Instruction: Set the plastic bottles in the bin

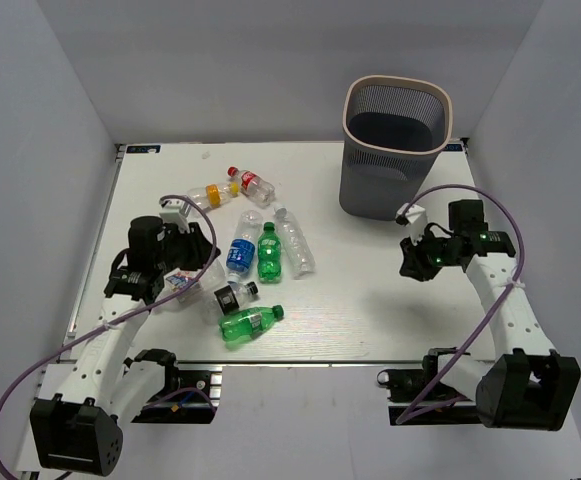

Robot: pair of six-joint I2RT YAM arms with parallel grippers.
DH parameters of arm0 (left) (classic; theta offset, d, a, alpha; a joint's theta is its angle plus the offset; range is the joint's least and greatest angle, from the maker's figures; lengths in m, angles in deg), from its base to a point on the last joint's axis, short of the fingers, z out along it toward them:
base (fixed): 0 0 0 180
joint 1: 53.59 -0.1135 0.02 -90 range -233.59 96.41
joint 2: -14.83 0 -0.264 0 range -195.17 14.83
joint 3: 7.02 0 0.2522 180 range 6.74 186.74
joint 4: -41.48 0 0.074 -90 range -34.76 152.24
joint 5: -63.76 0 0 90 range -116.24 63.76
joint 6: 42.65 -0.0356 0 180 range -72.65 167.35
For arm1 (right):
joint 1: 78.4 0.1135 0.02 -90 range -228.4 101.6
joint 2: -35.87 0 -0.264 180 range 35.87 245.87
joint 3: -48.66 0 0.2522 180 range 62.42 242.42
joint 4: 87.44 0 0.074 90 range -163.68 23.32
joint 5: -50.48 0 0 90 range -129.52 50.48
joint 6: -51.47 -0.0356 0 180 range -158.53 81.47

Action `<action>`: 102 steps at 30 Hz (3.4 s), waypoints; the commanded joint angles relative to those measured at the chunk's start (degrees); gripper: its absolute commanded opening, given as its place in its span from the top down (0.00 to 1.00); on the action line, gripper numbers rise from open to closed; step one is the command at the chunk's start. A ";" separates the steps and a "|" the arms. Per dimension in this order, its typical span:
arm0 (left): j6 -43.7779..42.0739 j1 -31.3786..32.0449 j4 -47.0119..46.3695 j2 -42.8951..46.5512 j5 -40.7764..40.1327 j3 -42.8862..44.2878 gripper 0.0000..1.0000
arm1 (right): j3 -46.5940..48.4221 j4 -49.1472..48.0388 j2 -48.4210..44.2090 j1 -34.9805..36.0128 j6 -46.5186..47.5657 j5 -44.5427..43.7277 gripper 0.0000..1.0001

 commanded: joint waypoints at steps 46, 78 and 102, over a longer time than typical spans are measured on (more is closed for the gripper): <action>-7.71 2.93 14.30 -8.69 6.79 10.04 0.27 | 44.79 -20.99 58.91 38.86 -41.58 -24.92 0.17; -5.26 16.54 5.61 -23.80 2.66 18.83 0.22 | 65.53 -9.11 40.81 33.76 -27.50 -11.56 1.00; 5.91 27.53 2.53 -46.66 -21.33 33.95 0.27 | 51.29 -48.77 34.20 17.16 -26.99 -50.16 0.30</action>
